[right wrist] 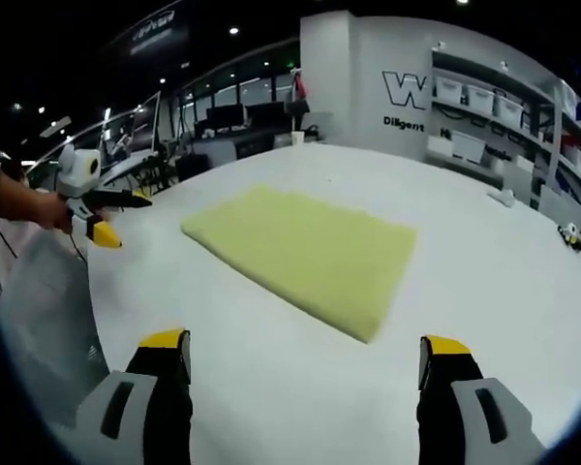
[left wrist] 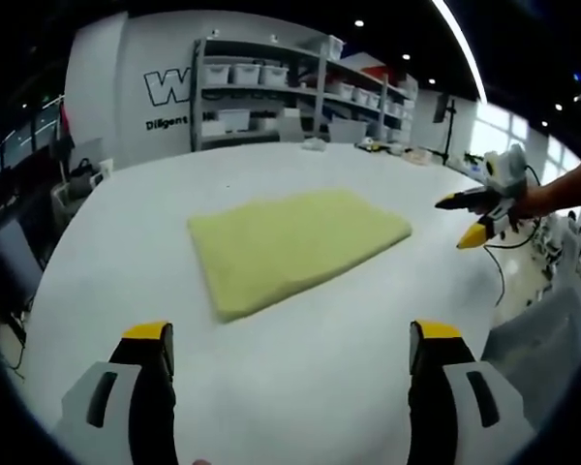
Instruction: Fold the garment on the visible template until the final outline fits inside the template.
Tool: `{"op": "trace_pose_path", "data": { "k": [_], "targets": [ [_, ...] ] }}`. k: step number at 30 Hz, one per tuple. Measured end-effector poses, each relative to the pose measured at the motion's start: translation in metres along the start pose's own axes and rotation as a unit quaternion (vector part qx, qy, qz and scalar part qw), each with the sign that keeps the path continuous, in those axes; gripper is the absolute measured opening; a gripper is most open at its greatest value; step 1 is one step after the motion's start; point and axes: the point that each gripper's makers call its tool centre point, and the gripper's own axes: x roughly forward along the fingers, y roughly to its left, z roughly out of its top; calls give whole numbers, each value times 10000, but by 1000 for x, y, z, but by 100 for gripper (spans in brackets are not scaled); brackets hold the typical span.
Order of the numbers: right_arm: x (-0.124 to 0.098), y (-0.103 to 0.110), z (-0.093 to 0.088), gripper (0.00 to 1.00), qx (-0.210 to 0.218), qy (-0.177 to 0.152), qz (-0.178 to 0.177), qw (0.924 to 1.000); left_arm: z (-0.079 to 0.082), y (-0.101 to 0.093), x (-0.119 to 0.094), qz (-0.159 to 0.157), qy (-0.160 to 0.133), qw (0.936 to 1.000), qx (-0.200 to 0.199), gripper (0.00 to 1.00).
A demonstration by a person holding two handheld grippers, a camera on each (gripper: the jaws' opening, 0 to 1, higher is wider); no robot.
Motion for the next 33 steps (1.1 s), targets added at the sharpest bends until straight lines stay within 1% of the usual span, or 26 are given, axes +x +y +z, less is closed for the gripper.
{"op": "trace_pose_path", "data": {
  "k": [4,8,17,22,26,33],
  "targets": [
    [-1,1,-3,96,7,51,0,10000,1,1,0,-4,-21,10000,2,98],
    [-1,1,-3,96,-18,67,10,10000,2,5,-1,40,-48,10000,-52,97],
    [3,2,6,96,-79,54,18,10000,1,11,-3,75,-90,9999,-116,97],
    [3,2,10,97,-96,34,17,9999,0,11,-5,84,-94,9999,-63,97],
    [4,2,8,97,-91,56,24,9999,0,13,-7,104,-107,9998,-126,97],
    [5,5,7,97,-137,114,74,9998,-1,14,-11,138,-127,9998,-120,97]
  ]
}}
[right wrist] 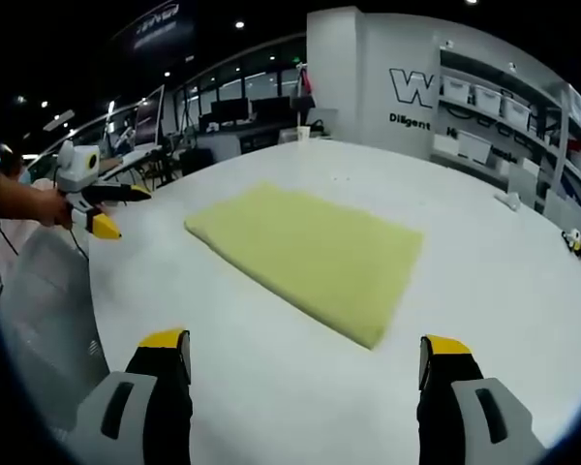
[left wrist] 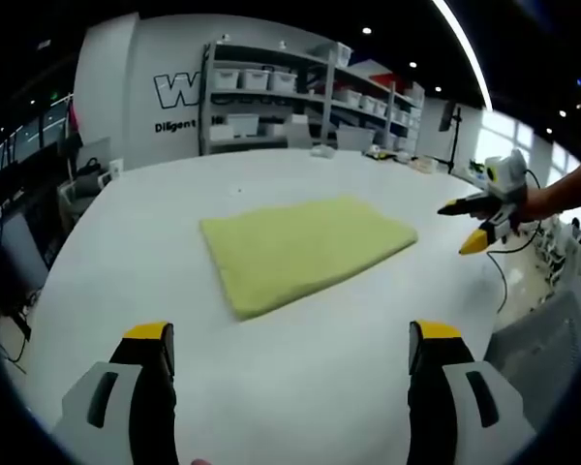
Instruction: Fold the garment on the visible template until the final outline fits inside the template.
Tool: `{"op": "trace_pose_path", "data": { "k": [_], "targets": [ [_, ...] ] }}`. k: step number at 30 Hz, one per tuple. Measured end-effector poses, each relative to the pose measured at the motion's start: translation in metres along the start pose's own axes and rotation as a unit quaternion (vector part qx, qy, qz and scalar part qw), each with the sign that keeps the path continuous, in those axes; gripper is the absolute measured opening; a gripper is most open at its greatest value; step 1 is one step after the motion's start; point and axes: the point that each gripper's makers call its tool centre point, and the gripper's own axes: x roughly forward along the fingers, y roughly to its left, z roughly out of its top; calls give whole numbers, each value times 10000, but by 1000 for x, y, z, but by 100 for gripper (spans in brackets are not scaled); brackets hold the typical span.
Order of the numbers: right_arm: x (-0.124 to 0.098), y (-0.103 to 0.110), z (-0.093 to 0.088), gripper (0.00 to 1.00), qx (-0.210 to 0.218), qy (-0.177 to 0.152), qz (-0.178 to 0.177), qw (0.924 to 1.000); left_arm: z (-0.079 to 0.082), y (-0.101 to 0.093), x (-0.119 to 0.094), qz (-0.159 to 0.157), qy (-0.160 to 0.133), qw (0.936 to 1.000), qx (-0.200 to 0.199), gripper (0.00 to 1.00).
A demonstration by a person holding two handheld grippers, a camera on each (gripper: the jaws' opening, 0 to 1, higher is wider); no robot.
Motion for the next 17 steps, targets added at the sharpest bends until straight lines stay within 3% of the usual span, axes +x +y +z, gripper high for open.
{"op": "trace_pose_path", "data": {
  "k": [17],
  "targets": [
    [-4,-1,-5,97,98,-31,-35,9999,-3,-6,-2,-48,64,10000,53,97]
  ]
}}
